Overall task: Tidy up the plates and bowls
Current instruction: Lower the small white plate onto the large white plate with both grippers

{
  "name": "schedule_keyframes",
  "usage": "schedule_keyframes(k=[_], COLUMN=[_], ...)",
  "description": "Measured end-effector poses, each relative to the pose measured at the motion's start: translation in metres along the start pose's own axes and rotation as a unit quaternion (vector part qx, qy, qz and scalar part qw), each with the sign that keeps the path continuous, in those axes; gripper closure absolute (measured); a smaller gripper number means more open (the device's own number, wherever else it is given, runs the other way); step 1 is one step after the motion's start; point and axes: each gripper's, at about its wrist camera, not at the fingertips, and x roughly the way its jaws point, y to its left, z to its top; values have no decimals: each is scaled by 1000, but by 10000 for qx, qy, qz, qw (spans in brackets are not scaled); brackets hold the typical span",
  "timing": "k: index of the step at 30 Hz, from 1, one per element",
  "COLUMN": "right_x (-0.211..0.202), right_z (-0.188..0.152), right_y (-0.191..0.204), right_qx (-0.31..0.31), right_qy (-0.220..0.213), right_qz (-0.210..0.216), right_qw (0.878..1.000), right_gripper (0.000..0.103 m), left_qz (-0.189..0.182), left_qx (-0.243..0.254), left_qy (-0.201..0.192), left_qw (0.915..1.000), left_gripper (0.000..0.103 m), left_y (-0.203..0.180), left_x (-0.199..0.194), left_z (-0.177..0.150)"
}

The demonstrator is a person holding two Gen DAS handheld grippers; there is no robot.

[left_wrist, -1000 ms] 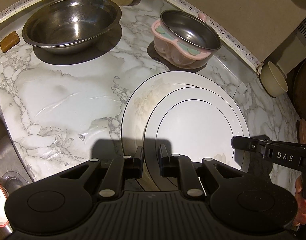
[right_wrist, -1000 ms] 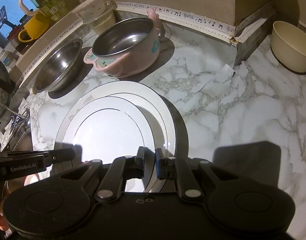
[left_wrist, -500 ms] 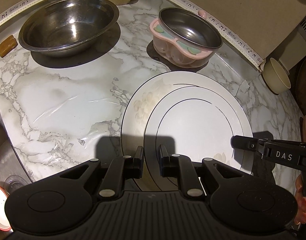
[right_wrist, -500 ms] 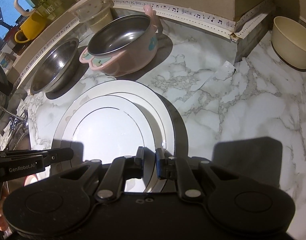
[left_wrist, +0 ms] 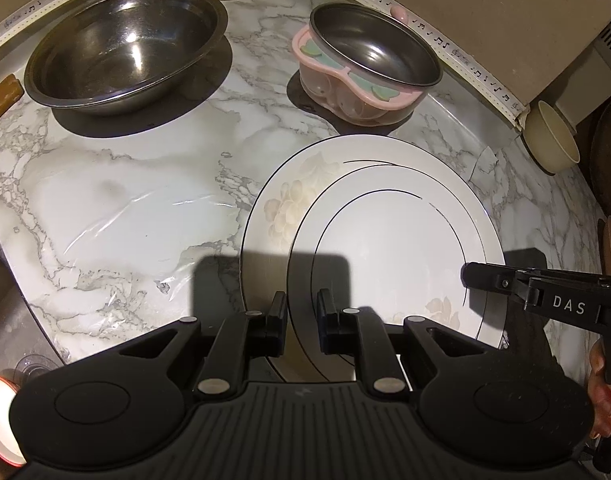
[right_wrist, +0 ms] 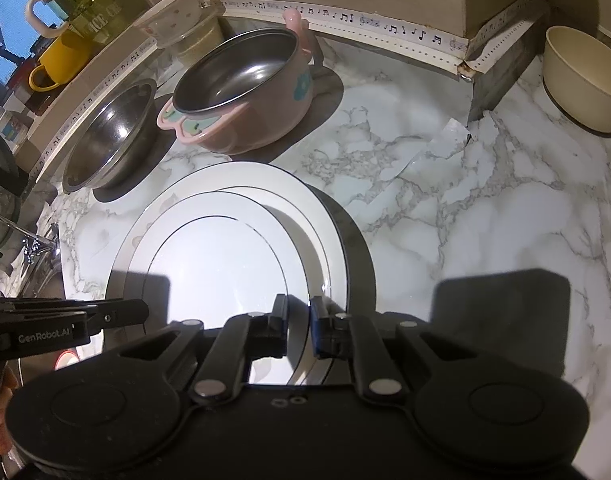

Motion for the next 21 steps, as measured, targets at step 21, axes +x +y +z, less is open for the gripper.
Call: schedule_keyframes(k=[21], right_x=[-4], right_z=[-4], right_y=[-6], right_qx=[157], right_qy=[35], right_qz=[102], right_qw=[9998], right_gripper=[94], left_qz=[115], left_qx=[272], left_qy=[-156], left_qw=[9994], left_gripper=[89], left_y=[-4], left_x=[0], left_z=[-3])
